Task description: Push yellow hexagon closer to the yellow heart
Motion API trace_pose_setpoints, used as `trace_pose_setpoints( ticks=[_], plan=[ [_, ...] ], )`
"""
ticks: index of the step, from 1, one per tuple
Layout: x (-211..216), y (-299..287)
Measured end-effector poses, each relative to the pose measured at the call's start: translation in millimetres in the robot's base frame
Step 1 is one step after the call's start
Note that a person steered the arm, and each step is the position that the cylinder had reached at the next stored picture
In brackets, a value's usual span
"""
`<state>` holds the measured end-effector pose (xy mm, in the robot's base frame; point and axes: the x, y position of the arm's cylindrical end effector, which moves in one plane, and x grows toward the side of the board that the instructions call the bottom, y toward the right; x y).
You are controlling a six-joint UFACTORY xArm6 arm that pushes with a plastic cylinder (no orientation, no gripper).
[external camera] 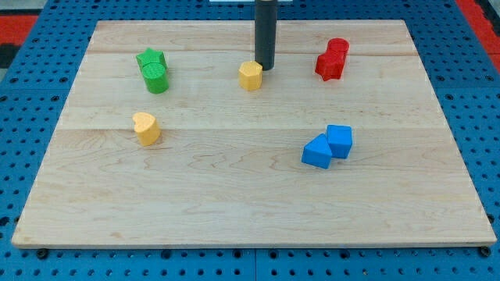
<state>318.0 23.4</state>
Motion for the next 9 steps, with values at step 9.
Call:
trace_pose_setpoints(
  ticks=[9],
  plan=[
    [71.6,-68.1]
  ],
)
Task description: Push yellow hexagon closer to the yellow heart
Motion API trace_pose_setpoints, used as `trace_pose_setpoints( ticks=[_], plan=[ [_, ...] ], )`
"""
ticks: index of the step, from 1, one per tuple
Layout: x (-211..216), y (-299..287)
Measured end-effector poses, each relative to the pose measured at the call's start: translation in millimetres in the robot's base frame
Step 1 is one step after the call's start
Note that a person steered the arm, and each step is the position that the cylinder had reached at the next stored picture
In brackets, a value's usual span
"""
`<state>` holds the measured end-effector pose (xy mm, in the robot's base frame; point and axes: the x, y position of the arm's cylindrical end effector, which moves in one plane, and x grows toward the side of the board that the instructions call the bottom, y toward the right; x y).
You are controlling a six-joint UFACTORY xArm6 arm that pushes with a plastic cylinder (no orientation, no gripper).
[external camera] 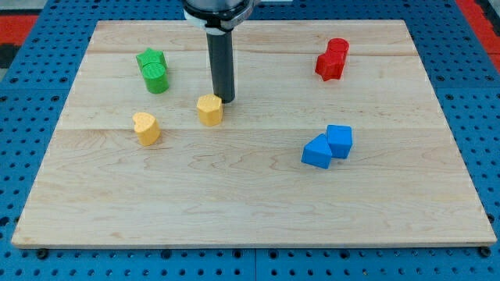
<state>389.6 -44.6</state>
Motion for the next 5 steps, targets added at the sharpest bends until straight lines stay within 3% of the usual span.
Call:
trace_pose_setpoints(
  ticks=[3,5],
  plan=[
    [45.6,-30.4],
    [40.1,-56.9]
  ],
)
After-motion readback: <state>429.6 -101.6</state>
